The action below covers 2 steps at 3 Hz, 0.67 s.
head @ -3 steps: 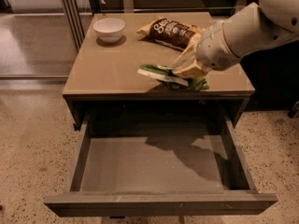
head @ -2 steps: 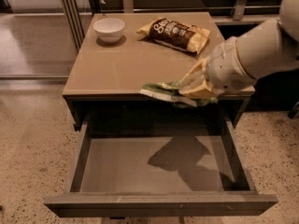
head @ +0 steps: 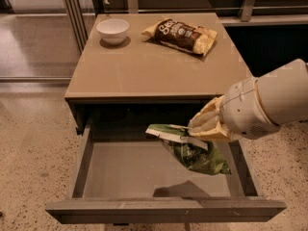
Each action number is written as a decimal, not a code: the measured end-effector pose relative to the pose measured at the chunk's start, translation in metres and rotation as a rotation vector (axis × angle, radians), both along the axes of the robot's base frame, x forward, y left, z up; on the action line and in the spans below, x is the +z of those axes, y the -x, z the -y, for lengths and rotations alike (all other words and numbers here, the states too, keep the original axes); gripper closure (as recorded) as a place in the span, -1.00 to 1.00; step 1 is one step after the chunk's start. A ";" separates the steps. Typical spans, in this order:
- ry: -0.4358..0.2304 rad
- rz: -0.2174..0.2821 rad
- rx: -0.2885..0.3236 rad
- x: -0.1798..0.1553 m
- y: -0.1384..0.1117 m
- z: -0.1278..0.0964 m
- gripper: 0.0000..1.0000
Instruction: Place green jalapeno chip bag into top drawer
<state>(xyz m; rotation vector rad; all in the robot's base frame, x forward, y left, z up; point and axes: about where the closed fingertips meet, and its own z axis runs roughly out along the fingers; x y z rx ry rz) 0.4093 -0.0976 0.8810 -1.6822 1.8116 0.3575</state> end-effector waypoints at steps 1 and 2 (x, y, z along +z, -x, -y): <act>-0.060 -0.038 -0.005 -0.062 -0.018 0.002 1.00; -0.054 -0.029 -0.010 -0.063 -0.018 0.003 1.00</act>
Offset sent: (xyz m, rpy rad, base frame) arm 0.0063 0.0005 -0.0425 0.0348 0.0314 0.0065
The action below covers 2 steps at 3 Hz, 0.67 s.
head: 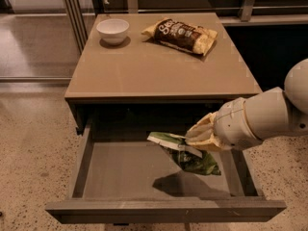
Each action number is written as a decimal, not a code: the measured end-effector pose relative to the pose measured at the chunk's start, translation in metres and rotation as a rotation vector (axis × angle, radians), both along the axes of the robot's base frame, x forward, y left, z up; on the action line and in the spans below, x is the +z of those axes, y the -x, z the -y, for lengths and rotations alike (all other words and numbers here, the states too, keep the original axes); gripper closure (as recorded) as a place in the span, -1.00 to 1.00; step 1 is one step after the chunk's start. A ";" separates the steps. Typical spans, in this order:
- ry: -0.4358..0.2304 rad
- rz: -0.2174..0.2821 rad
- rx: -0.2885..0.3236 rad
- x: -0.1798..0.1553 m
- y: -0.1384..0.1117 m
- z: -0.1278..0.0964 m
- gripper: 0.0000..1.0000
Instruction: Place green jalapeno chip bag into top drawer
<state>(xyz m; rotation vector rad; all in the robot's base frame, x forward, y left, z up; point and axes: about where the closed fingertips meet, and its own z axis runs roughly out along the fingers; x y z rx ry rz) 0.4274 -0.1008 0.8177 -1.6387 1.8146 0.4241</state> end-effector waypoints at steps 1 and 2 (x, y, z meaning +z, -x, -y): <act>0.016 0.067 -0.004 -0.014 -0.014 0.002 1.00; 0.013 0.173 0.026 -0.036 -0.050 -0.006 1.00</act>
Offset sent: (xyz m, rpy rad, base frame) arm 0.0984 0.0135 -0.0662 0.0023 -0.2976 0.0609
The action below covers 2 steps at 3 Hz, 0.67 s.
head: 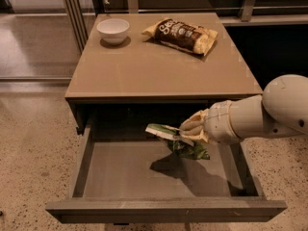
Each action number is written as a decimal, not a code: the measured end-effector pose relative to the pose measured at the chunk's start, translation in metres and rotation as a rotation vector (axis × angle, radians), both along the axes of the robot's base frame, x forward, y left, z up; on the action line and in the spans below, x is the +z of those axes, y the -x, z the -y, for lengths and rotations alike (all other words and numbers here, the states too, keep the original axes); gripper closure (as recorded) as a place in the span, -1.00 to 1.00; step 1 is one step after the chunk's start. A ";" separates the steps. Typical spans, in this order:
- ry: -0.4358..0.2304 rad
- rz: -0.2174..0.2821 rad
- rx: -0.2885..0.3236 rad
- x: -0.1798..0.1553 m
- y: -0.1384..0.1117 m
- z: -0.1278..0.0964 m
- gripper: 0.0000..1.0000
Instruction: Place green jalapeno chip bag into top drawer
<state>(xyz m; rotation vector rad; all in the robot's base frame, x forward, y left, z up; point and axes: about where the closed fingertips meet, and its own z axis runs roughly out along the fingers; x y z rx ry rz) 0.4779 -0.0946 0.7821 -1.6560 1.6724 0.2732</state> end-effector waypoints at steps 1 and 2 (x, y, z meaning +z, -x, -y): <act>-0.024 0.054 0.043 -0.019 -0.034 -0.012 1.00; -0.046 0.069 0.077 -0.036 -0.058 -0.021 1.00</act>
Offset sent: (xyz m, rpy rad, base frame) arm 0.0872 0.0294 -0.0554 0.0743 -0.0873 0.1107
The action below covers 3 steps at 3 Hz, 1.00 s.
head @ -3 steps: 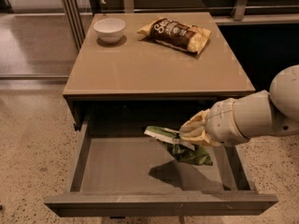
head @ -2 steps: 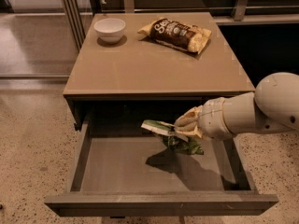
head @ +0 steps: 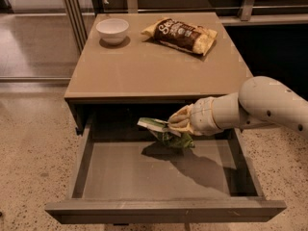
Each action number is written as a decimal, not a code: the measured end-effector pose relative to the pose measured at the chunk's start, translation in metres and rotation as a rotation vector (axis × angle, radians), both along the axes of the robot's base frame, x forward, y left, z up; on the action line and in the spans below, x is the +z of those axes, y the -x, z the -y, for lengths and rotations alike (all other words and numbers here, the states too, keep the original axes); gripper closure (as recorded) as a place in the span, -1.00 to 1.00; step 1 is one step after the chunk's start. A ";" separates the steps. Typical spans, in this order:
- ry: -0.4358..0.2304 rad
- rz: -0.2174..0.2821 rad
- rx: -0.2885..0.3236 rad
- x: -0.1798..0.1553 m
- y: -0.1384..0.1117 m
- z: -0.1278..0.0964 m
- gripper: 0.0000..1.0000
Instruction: Place green jalapeno chip bag into top drawer
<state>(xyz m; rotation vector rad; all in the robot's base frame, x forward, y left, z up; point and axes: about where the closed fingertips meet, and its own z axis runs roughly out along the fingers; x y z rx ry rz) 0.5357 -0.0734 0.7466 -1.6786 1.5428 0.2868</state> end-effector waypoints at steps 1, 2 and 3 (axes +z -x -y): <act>-0.004 -0.085 0.042 -0.042 -0.004 -0.012 1.00; -0.006 -0.094 0.048 -0.046 -0.004 -0.015 1.00; -0.006 -0.094 0.048 -0.046 -0.004 -0.015 0.65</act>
Offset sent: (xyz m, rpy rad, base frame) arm 0.0039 0.0094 -0.0343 0.0029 0.0683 0.0348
